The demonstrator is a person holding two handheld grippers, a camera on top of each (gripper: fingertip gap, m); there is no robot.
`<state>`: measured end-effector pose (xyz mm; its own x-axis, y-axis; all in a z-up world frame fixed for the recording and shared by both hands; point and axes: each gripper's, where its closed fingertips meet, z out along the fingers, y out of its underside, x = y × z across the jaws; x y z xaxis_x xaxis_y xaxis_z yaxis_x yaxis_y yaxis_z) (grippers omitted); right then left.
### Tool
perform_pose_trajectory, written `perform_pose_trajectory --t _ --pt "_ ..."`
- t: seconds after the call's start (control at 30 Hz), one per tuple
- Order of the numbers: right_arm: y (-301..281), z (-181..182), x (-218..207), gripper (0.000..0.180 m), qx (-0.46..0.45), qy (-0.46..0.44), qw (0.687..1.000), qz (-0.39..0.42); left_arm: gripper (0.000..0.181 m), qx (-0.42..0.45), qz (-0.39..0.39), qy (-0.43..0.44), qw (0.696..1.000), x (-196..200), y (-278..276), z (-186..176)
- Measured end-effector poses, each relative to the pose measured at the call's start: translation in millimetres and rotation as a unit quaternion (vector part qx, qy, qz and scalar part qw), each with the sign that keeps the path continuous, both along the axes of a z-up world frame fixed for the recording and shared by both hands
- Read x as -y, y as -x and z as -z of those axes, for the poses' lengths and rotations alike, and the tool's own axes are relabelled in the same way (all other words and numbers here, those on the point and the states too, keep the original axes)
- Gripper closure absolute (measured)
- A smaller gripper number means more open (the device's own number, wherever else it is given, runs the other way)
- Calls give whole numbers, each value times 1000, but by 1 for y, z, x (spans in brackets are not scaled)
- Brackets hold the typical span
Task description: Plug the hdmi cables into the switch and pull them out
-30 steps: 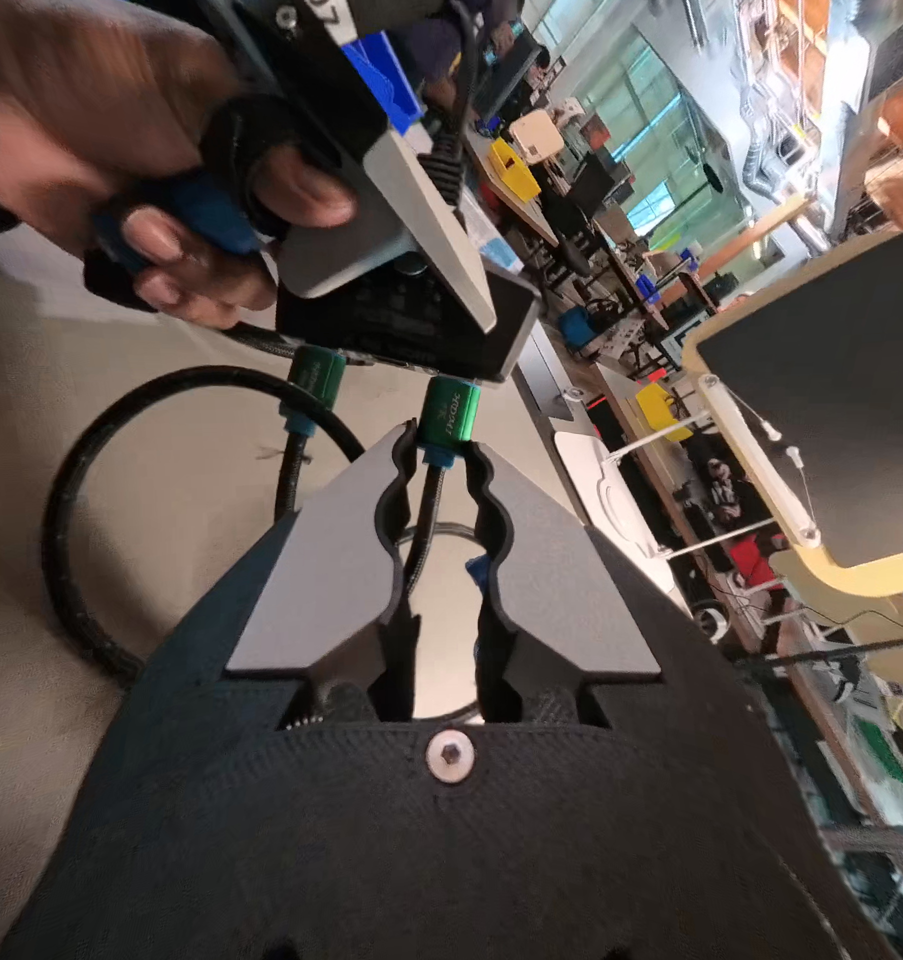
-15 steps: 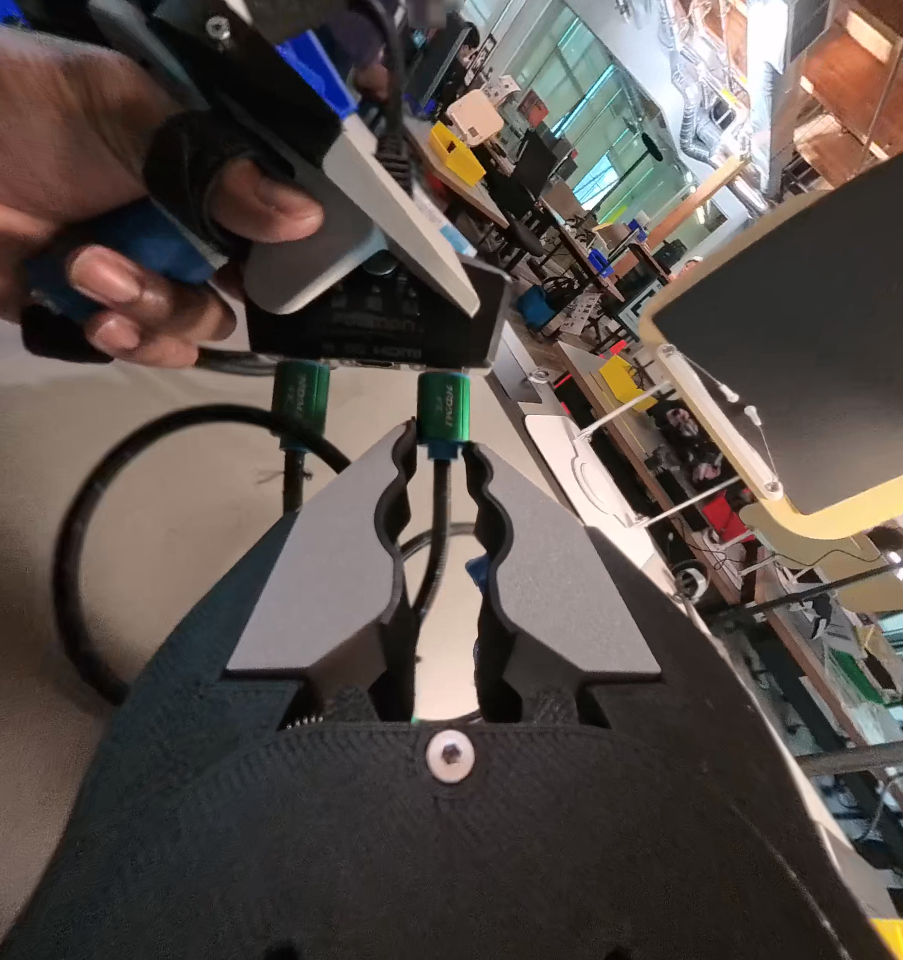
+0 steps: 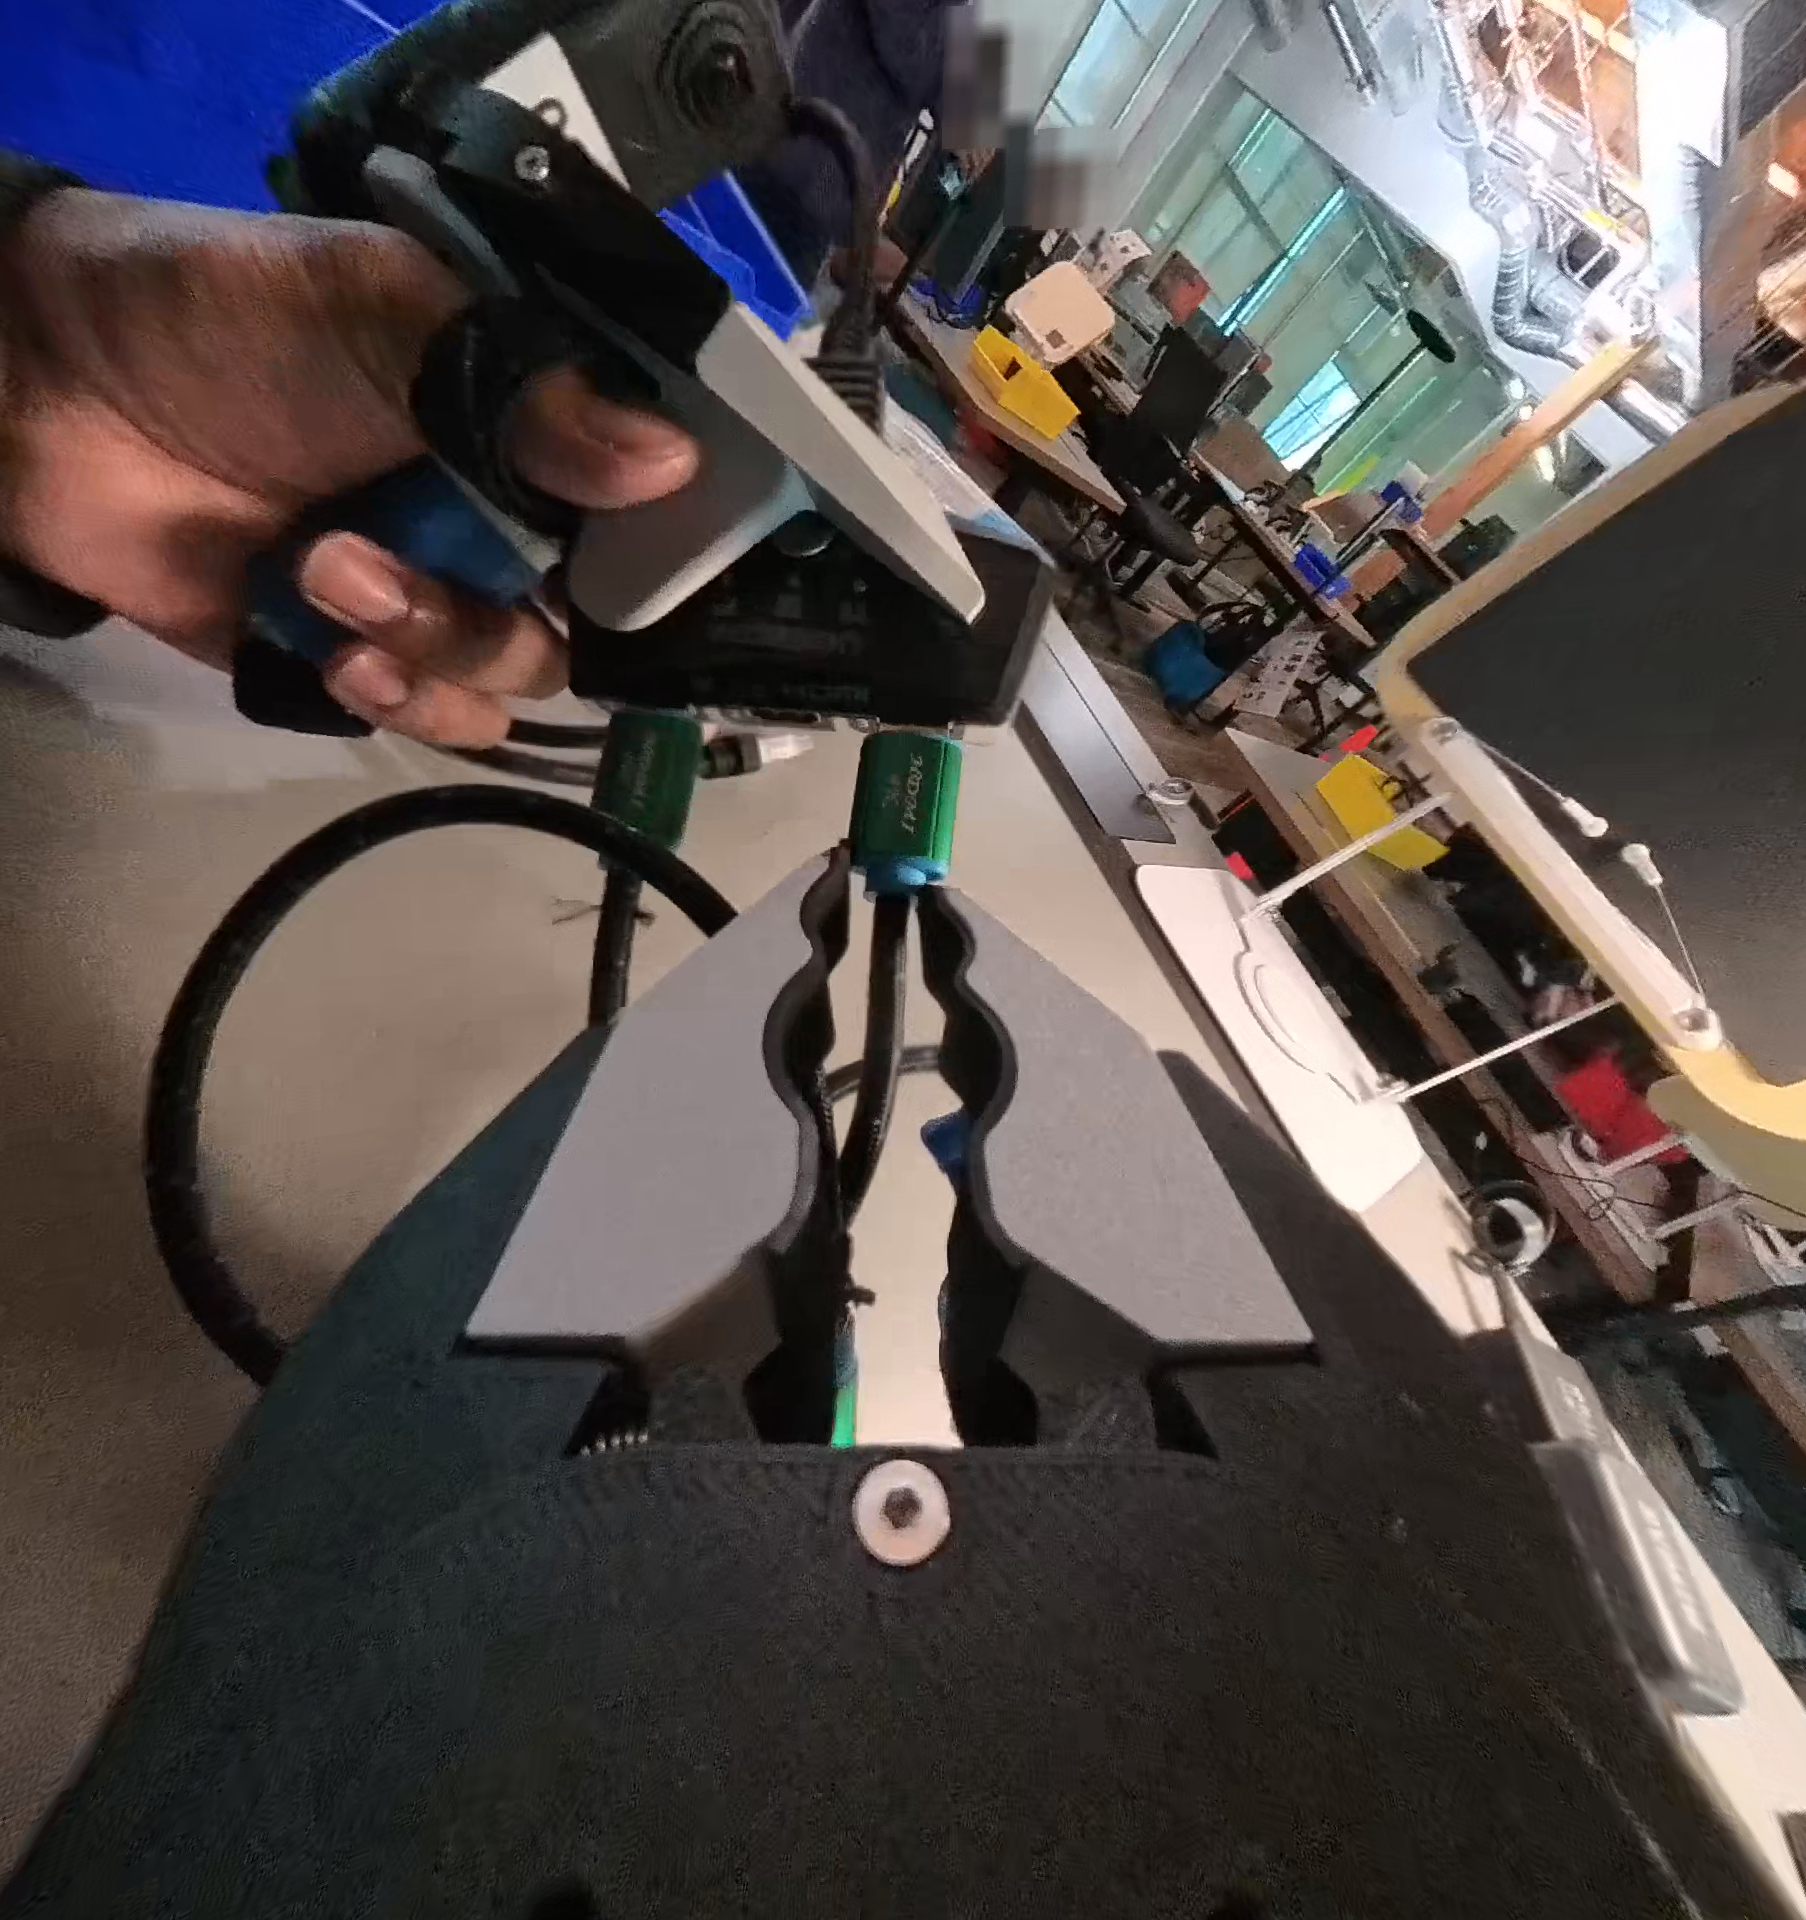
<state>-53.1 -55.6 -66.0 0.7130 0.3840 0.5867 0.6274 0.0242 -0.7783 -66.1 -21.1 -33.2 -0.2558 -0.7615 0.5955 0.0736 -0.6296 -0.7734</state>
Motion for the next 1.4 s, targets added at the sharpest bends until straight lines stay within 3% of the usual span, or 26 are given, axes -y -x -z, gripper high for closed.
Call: perform_pose_trajectory --t 0.13,0.17,0.27,0.37,0.5,0.63,0.87,1.4 --pt "-10 -8 1 171 5 -17 1000 22 161 2 -2 10 1000 -1 -2 1" --pt "-13 -9 1 180 1 -18 999 33 161 5 -10 13 1000 -6 1 -1" --pt "-16 5 6 179 17 -5 999 26 162 18 -65 30 997 -39 22 -3" --pt "-33 -13 4 179 -51 -27 998 40 161 15 -77 25 997 -49 32 -3" --pt "-35 -4 0 173 -122 21 992 19 162 10 -38 22 999 -32 20 -1" --pt "-13 15 2 156 -107 71 991 -24 161 0 -5 10 1000 -11 7 3" --pt "-8 17 -2 172 -57 54 997 -8 161 -5 5 22 1000 -9 4 7" --pt "-8 13 5 172 -42 50 998 -1 161 -4 -9 22 1000 -12 3 6"
